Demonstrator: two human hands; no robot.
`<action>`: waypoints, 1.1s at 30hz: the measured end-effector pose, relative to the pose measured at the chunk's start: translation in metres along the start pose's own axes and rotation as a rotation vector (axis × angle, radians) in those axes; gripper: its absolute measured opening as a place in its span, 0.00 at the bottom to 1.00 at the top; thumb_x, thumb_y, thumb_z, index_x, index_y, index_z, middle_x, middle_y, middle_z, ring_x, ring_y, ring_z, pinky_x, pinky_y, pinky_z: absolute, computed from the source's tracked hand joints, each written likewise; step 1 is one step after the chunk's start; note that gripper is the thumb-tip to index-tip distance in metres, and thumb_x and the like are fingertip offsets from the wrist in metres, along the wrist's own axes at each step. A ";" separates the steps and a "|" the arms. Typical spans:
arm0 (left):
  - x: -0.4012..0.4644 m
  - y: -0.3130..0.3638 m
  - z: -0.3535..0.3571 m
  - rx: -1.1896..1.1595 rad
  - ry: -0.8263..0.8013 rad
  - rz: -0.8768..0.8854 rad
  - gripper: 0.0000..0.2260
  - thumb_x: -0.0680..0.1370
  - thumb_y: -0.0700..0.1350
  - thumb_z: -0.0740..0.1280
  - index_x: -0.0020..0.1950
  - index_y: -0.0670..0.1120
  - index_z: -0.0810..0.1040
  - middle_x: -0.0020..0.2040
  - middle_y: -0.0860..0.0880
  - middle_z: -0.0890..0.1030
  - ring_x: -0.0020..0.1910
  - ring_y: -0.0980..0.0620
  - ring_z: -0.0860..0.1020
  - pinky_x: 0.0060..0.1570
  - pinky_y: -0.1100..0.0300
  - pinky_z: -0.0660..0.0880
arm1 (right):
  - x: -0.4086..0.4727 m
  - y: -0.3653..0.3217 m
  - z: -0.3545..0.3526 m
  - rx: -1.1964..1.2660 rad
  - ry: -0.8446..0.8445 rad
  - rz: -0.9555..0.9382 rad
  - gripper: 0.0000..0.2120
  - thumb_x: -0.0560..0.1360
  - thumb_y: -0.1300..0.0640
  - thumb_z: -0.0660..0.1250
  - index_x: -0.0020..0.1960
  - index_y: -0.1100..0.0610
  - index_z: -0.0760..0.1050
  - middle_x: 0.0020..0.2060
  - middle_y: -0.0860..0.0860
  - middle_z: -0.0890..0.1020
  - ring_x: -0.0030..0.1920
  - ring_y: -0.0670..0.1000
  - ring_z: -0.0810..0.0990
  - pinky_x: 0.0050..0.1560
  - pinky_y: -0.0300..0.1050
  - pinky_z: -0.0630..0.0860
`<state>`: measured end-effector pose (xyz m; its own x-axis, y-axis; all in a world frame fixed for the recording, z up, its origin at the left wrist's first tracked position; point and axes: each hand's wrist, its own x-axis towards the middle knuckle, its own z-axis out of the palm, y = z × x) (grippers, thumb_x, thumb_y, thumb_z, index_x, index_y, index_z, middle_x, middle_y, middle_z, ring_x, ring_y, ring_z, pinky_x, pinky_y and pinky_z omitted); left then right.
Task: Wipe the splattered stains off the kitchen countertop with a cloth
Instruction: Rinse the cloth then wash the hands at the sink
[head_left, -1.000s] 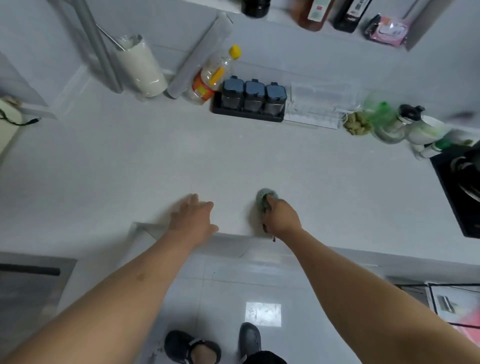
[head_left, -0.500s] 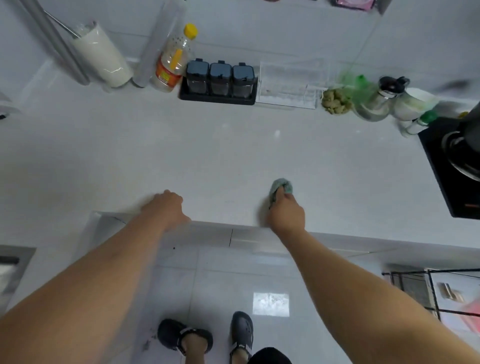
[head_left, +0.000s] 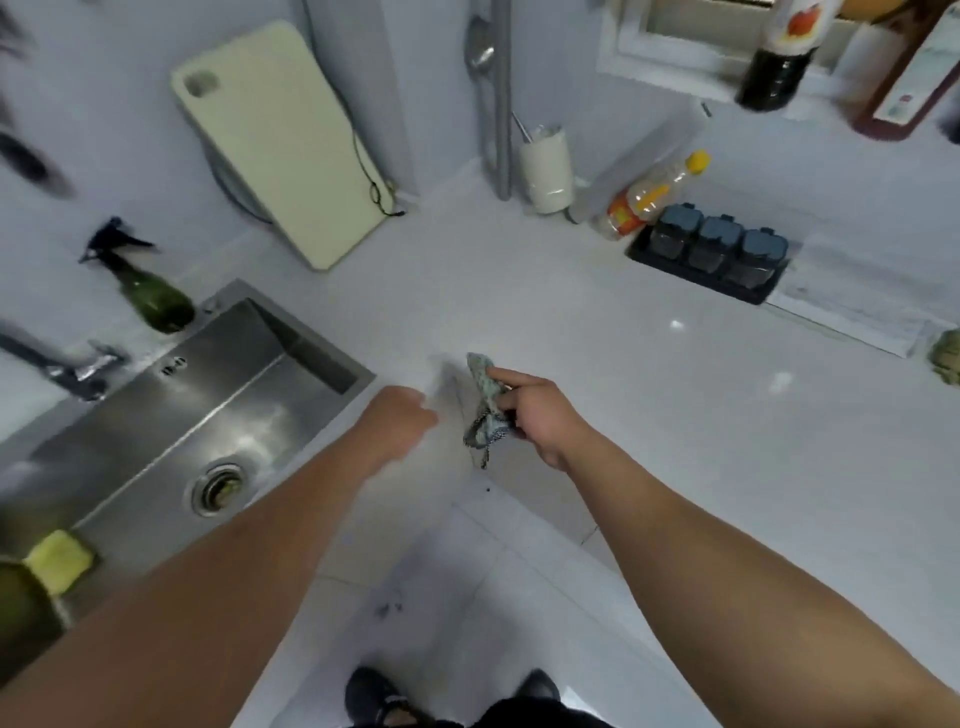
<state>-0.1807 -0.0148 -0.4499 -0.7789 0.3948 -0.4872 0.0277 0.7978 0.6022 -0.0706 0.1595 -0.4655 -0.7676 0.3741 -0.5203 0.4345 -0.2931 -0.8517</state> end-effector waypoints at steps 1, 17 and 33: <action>-0.007 0.000 -0.015 -0.094 0.001 -0.011 0.05 0.79 0.44 0.71 0.48 0.49 0.75 0.51 0.41 0.80 0.48 0.45 0.79 0.44 0.50 0.77 | -0.006 -0.016 0.016 0.003 -0.037 -0.006 0.24 0.72 0.66 0.62 0.60 0.43 0.83 0.44 0.45 0.84 0.31 0.43 0.76 0.32 0.37 0.70; -0.109 -0.157 -0.245 -0.911 0.350 0.009 0.11 0.77 0.33 0.70 0.60 0.37 0.81 0.51 0.39 0.87 0.52 0.37 0.86 0.55 0.38 0.82 | -0.027 -0.100 0.321 -0.188 -0.473 -0.206 0.05 0.79 0.58 0.69 0.49 0.58 0.82 0.46 0.58 0.87 0.46 0.57 0.86 0.41 0.45 0.82; -0.069 -0.305 -0.331 -0.605 0.305 -0.057 0.40 0.69 0.42 0.79 0.77 0.61 0.69 0.78 0.49 0.69 0.77 0.43 0.67 0.74 0.39 0.64 | -0.002 -0.125 0.500 -0.684 -0.634 -0.377 0.09 0.68 0.59 0.68 0.44 0.51 0.84 0.40 0.53 0.86 0.44 0.58 0.85 0.48 0.51 0.81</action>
<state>-0.3429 -0.4359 -0.3905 -0.9130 0.1428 -0.3822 -0.3051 0.3831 0.8719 -0.3583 -0.2446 -0.3268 -0.9335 -0.2571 -0.2499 0.1362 0.3904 -0.9105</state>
